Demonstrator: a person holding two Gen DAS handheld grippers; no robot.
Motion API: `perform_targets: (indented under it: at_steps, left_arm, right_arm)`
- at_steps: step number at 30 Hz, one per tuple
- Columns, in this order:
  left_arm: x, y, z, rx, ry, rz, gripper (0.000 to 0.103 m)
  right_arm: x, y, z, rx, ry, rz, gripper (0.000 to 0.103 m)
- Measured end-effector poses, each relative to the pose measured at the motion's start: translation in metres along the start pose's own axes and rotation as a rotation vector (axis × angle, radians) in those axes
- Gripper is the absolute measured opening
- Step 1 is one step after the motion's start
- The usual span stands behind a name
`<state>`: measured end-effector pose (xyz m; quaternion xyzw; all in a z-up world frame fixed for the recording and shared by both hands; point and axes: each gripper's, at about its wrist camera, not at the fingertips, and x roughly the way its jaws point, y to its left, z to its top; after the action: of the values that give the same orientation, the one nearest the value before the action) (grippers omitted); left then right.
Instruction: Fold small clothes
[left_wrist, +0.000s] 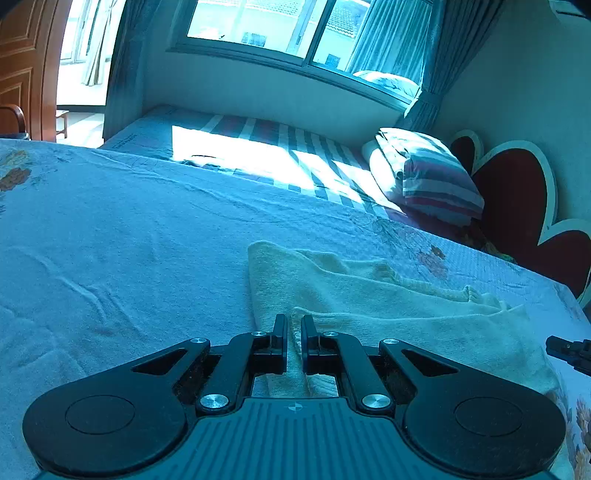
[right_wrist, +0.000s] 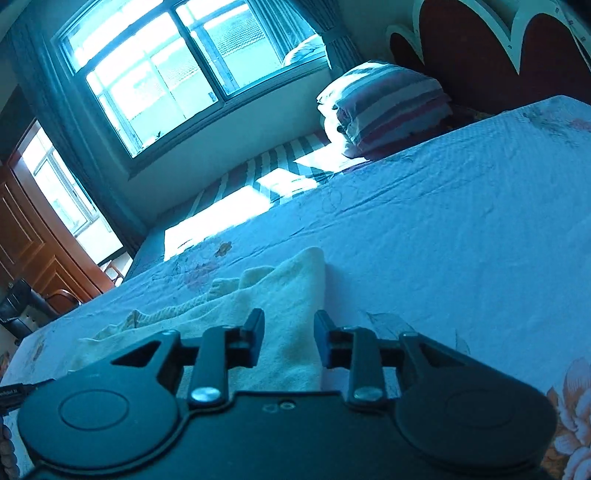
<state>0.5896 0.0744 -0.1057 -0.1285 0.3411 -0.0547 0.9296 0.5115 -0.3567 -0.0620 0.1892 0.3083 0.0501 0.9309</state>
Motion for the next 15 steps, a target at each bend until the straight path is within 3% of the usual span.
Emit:
perform_targets:
  at_steps: [3, 4, 6, 9, 10, 13, 15]
  left_arm:
    - [0.023, -0.009, 0.001, 0.061, 0.092, 0.02, 0.004]
    - [0.029, -0.011, -0.002, 0.088, 0.085, 0.029, 0.004]
    - [0.031, -0.011, 0.004, 0.088, 0.091, 0.042, 0.004]
    - [0.018, -0.011, 0.015, 0.088, -0.022, 0.031, 0.004]
    - [0.02, -0.011, 0.019, 0.097, -0.026, 0.038, 0.004]
    - [0.049, -0.009, 0.025, 0.14, 0.082, 0.068, 0.004]
    - [0.054, -0.009, 0.027, 0.16, 0.082, 0.076, 0.004]
  right_arm:
    - [0.019, 0.009, -0.002, -0.069, 0.066, -0.024, 0.013]
    - [0.024, 0.015, -0.005, -0.113, 0.089, -0.047, 0.012]
    - [0.026, 0.023, -0.008, -0.171, 0.072, -0.056, 0.012]
    - [0.025, 0.032, 0.0, -0.205, 0.069, -0.068, 0.016]
    - [0.023, 0.035, 0.005, -0.218, 0.047, -0.068, 0.017]
    - [0.034, 0.037, 0.016, -0.239, 0.033, -0.092, 0.023]
    - [0.048, 0.036, 0.019, -0.252, 0.062, -0.113, 0.018]
